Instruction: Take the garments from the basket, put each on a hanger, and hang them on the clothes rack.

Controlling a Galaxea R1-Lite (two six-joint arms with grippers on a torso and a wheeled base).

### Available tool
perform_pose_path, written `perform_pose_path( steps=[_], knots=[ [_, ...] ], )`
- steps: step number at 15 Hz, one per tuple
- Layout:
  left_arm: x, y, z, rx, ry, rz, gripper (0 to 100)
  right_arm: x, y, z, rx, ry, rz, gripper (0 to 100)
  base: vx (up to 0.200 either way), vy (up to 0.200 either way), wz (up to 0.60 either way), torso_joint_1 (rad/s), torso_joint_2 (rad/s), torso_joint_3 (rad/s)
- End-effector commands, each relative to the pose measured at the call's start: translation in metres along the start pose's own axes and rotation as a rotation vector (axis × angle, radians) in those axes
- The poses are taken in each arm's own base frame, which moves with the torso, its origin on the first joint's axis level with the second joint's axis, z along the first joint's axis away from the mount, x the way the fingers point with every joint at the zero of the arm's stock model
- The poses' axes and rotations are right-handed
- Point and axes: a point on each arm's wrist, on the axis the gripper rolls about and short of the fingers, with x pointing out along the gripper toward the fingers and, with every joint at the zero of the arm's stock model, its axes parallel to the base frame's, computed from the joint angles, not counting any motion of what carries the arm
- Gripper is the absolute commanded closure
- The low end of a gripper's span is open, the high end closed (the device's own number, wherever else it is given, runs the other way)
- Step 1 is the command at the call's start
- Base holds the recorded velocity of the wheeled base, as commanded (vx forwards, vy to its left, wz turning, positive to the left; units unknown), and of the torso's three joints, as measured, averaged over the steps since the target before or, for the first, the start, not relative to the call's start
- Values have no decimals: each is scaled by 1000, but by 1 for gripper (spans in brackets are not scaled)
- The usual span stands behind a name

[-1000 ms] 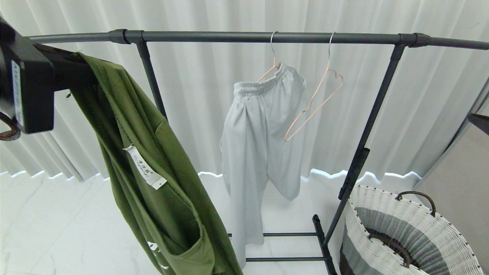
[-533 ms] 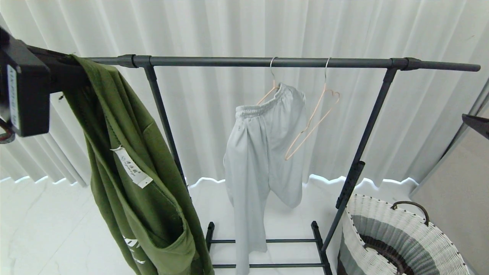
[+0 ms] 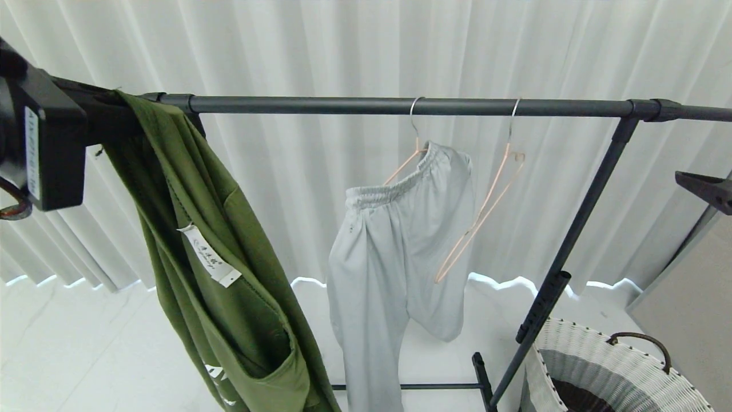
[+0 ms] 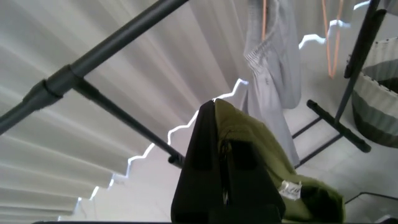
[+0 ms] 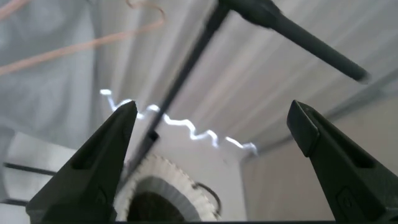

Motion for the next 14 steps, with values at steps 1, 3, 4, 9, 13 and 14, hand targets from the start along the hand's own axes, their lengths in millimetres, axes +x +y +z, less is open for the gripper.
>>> perform_pose_path(
  steps=[1, 3, 4, 9, 13, 14],
  knots=[
    [0, -1, -2, 2, 7, -2, 100, 1, 8, 3, 31, -25, 87, 0, 0, 0, 0, 0, 0, 0],
    [0, -1, -2, 1, 4, -1, 100, 8, 22, 5, 78, -24, 178, 0, 0, 0, 0, 0, 0, 0],
    [0, 0, -1, -1, 0, 2, 100, 14, 32, 6, 98, -22, 229, 0, 0, 0, 0, 0, 0, 0],
    [2, 9, -4, -23, 13, 67, 100, 51, 76, 8, 132, 54, 389, 0, 0, 0, 0, 0, 0, 0],
    [1, 13, -5, -30, 21, 89, 100, 86, 96, 6, 162, 137, 344, 0, 0, 0, 0, 0, 0, 0],
    [1, 13, -6, -30, 22, 89, 100, 90, 100, 8, 176, 141, 343, 0, 0, 0, 0, 0, 0, 0]
  ],
)
